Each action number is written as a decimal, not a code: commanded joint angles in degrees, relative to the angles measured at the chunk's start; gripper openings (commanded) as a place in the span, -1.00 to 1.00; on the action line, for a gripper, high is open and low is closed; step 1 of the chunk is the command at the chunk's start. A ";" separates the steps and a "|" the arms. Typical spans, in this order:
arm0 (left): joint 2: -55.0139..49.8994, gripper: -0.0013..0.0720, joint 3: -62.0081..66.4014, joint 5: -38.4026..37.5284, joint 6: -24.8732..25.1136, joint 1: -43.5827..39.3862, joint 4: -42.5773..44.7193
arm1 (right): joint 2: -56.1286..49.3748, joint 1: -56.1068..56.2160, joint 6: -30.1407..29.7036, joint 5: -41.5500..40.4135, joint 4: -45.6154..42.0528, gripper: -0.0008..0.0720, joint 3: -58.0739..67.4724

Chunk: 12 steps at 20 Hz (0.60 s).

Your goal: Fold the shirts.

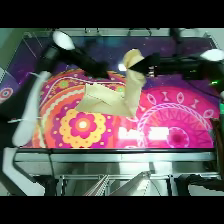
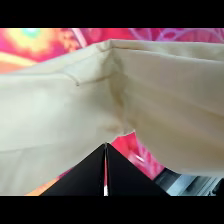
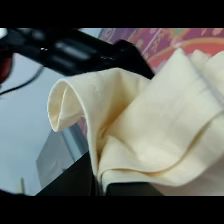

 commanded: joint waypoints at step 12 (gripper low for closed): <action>18.51 -0.92 -2.51 -4.48 1.05 20.00 -0.15 | -18.38 12.96 -4.83 8.59 10.62 -0.94 10.40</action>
